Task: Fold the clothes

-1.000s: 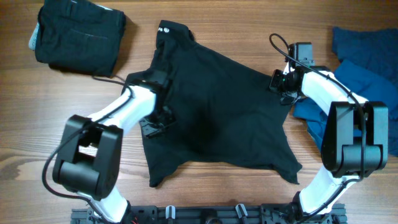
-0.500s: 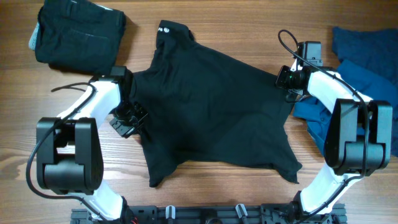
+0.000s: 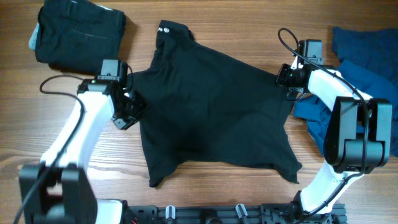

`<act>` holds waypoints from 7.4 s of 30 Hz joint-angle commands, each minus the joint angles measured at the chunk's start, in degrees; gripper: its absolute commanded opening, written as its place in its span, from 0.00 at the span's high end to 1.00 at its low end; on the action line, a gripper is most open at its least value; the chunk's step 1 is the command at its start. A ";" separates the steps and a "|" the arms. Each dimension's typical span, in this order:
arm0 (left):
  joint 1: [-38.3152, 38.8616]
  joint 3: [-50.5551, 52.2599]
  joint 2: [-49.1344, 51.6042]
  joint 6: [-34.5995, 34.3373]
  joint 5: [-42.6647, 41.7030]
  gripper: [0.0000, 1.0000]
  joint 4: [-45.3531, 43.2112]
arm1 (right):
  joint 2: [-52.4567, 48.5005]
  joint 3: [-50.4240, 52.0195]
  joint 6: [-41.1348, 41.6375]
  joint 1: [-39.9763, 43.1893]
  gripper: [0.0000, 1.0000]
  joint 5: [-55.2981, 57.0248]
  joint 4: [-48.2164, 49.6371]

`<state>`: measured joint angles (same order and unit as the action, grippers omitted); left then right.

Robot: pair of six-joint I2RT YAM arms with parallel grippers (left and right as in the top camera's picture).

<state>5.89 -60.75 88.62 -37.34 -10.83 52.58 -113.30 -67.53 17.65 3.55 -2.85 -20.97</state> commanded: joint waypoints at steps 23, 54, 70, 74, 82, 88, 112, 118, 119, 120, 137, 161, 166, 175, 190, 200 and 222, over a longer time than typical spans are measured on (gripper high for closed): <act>9.70 0.07 17.86 -3.67 0.33 0.96 -6.08 | -5.38 1.86 -1.01 0.55 0.96 1.33 -2.19; -2.47 8.46 22.40 -11.13 7.82 0.96 -5.25 | -5.38 -2.58 -1.01 0.55 0.96 -1.27 -1.29; -2.49 10.27 22.36 -13.49 2.05 0.96 -0.50 | -5.44 -7.08 -1.14 0.55 0.96 0.13 0.28; -1.75 14.38 21.92 -15.39 0.70 0.96 -3.23 | -5.44 -11.82 -2.54 0.55 0.96 2.12 -2.91; -0.76 18.86 20.00 -15.34 -2.67 0.96 -6.01 | -5.44 -20.22 -3.50 1.84 0.96 2.23 -10.08; 2.16 18.86 15.93 -15.43 -2.36 0.96 -7.65 | -5.33 -27.80 -3.54 2.34 0.96 -1.03 -23.26; 3.28 18.84 12.15 -13.00 -2.45 0.96 -8.72 | -4.46 -13.60 6.95 -0.17 0.95 -8.33 -42.07; 3.28 18.84 12.15 -13.00 -2.91 0.96 -10.23 | -4.83 -11.34 7.69 -0.17 0.95 -7.85 -40.52; 3.28 18.84 12.15 -13.00 -2.91 0.96 -10.21 | -4.90 -11.10 8.04 -0.17 0.95 -7.43 -40.52; 3.28 18.84 12.15 -12.98 -2.91 0.96 -10.19 | -4.90 -10.78 8.02 -0.17 0.95 -7.39 -40.22; 3.28 18.84 12.15 -12.57 -2.91 0.96 -9.70 | -11.06 -8.52 11.28 0.66 0.96 -3.52 -24.72; 5.44 18.86 12.15 -10.86 -11.06 0.96 -11.19 | -18.49 -22.29 4.90 7.74 0.94 0.00 -16.59; 11.76 18.78 10.62 -10.86 -12.46 0.96 -17.75 | -18.49 -30.12 4.26 7.74 0.90 3.41 -25.49; 17.25 13.73 -1.49 -11.06 -0.81 0.96 -12.39 | -13.70 -39.76 4.98 7.67 0.32 2.80 -42.07; 16.90 9.05 -13.18 0.11 10.71 0.84 -19.37 | 6.73 -39.74 -6.80 6.23 0.25 -21.62 -53.64; 9.79 -7.61 10.97 10.38 10.27 0.76 -20.22 | 10.91 -39.74 -8.48 -4.11 0.28 -22.88 -59.91; 2.99 -10.73 26.21 14.67 10.99 0.77 -23.52 | 28.20 -39.74 -6.54 -9.60 0.27 -22.91 -64.15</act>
<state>9.61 -70.46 112.73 -24.21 -0.84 29.65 -87.39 -107.04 10.61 -5.91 -24.64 -84.09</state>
